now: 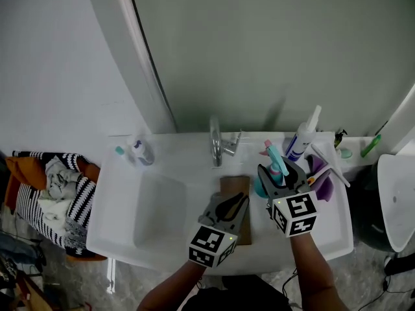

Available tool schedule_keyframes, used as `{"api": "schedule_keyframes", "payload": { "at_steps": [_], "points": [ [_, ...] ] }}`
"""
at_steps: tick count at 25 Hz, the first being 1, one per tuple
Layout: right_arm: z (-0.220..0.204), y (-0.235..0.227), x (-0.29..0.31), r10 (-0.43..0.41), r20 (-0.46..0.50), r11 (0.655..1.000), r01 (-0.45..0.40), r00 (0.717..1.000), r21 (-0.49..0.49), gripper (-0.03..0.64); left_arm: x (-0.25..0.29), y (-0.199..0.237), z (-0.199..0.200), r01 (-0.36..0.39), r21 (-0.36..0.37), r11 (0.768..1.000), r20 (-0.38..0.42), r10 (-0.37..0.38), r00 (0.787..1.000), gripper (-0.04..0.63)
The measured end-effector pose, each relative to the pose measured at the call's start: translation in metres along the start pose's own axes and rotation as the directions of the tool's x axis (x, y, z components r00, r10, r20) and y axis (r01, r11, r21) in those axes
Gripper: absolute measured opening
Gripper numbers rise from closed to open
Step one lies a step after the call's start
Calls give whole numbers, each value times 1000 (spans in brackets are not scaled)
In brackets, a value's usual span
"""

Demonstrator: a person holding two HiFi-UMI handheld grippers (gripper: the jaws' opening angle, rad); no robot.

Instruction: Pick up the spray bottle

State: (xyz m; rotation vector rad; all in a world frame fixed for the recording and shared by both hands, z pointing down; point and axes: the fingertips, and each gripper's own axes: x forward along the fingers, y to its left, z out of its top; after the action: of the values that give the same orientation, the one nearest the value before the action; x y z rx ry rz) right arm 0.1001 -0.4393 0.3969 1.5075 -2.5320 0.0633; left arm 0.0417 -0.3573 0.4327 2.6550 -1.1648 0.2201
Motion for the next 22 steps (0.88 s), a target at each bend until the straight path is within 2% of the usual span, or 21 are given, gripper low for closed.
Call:
{"api": "schedule_keyframes", "payload": {
  "at_steps": [11, 22],
  "points": [
    [5, 39, -59, -13, 18, 999, 12, 1000, 31, 202, -56, -30, -5, 17, 11, 1000, 6, -17, 1000, 25],
    [-3, 60, -109, -37, 4, 998, 37, 999, 42, 202, -82, -47, -2, 38, 1, 999, 41, -38, 998, 25]
  ]
}}
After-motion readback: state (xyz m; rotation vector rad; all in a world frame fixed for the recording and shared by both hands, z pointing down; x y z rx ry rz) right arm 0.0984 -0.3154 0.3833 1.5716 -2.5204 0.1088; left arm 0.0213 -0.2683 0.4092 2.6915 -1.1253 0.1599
